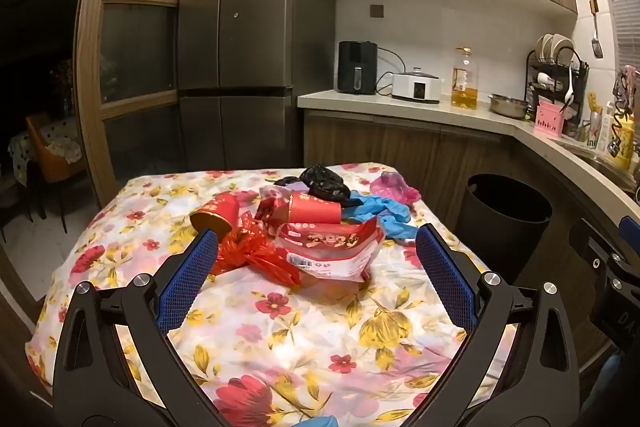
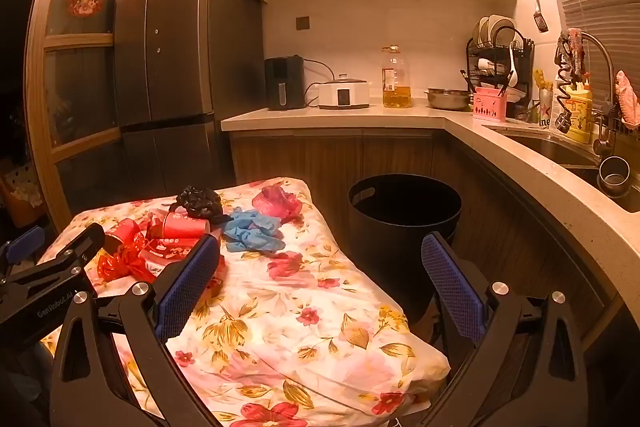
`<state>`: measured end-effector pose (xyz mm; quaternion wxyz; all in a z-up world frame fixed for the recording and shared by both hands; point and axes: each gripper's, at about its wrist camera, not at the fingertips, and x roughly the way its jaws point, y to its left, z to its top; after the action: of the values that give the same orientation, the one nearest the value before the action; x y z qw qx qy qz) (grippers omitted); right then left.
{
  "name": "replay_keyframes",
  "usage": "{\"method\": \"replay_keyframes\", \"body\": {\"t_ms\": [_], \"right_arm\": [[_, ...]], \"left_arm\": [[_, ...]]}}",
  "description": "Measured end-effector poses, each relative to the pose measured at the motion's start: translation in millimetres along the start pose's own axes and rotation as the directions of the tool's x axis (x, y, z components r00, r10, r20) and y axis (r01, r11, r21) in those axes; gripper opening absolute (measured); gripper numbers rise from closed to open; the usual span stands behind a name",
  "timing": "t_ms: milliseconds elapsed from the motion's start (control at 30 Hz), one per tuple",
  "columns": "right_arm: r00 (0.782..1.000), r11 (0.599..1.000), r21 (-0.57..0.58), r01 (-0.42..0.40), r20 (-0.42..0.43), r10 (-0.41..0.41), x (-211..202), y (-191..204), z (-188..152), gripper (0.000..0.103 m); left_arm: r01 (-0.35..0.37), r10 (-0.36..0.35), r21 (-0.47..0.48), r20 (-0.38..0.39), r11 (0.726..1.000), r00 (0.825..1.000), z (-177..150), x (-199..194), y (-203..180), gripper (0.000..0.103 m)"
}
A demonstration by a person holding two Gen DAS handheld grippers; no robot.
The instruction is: Collect trash
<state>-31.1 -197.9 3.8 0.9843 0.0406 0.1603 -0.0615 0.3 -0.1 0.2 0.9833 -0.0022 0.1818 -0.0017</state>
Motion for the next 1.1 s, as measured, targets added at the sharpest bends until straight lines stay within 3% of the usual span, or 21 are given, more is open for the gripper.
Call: {"method": "replay_keyframes", "body": {"t_ms": [1100], "right_arm": [[1.000, 1.000, -0.005, 0.003, 0.001, -0.003, -1.0, 1.4, 0.7, 0.098]], "left_arm": [[0.006, -0.006, -0.018, 0.007, 1.000, 1.000, 11.4, -6.7, -7.8, 0.097]]}}
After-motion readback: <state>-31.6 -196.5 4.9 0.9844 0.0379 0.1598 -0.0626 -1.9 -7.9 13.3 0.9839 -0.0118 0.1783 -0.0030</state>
